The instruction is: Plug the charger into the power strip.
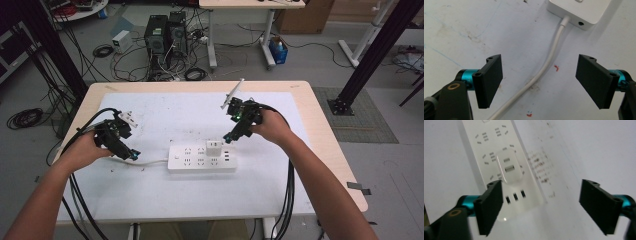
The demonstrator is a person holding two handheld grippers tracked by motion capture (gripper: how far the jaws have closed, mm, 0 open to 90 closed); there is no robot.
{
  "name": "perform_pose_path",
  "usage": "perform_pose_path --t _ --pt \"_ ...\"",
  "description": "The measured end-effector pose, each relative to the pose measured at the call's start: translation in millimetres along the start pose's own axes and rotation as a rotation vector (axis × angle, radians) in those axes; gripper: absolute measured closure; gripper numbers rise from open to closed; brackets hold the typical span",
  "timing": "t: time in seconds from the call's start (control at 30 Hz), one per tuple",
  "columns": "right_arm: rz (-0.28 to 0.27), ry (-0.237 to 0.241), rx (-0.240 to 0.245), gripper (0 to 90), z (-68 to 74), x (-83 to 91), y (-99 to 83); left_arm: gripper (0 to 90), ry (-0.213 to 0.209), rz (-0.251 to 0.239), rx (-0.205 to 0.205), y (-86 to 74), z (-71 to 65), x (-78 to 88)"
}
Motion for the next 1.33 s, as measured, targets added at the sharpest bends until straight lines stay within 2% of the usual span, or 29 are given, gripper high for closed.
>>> perform_pose_path --t 0.03,0.13,0.37,0.5,0.6,0.7,1.0,1.33 --pt "0.034 -0.004 -0.058 1.0 -2.0 14.0 -16.4 21.8 0.004 -0.010 0.005 1.3 -0.2 2.1" --pt "0.040 -0.020 -0.095 1.0 -2.9 27.0 -29.4 21.9 0.009 -0.013 -0.016 3.7 -0.7 5.6" --pt "0.086 -0.090 -0.110 1.0 3.9 46.8 -56.9 21.9 0.021 -0.025 -0.029 6.2 -1.6 15.8" --pt "0.071 -0.112 -0.115 1.0 8.7 54.9 -69.1 21.8 0.027 -0.041 -0.015 5.3 -0.5 20.0" --pt "0.060 -0.120 -0.143 1.0 12.2 60.3 -76.7 21.9 0.024 -0.052 -0.010 4.4 0.1 20.9" --pt "0.063 -0.124 -0.161 1.0 14.2 60.5 -81.9 21.9 0.027 -0.051 -0.005 3.3 0.9 19.5" --pt "0.066 -0.127 -0.170 1.0 17.2 54.8 -92.0 21.9 0.027 -0.037 -0.011 5.0 0.7 15.2" --pt "0.054 -0.129 -0.202 1.0 13.4 53.0 -99.5 21.8 0.022 -0.039 -0.002 7.3 4.2 11.2"
Point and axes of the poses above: each handheld gripper's, and its own axes: x roughly backward along the jaws, y roughly out of its top, z roughly to its left, the point moved 6 cm from there along -x, roughly forward along the jaws, and after that the axes turned 4 degrees about x, right-handed, at the moved point
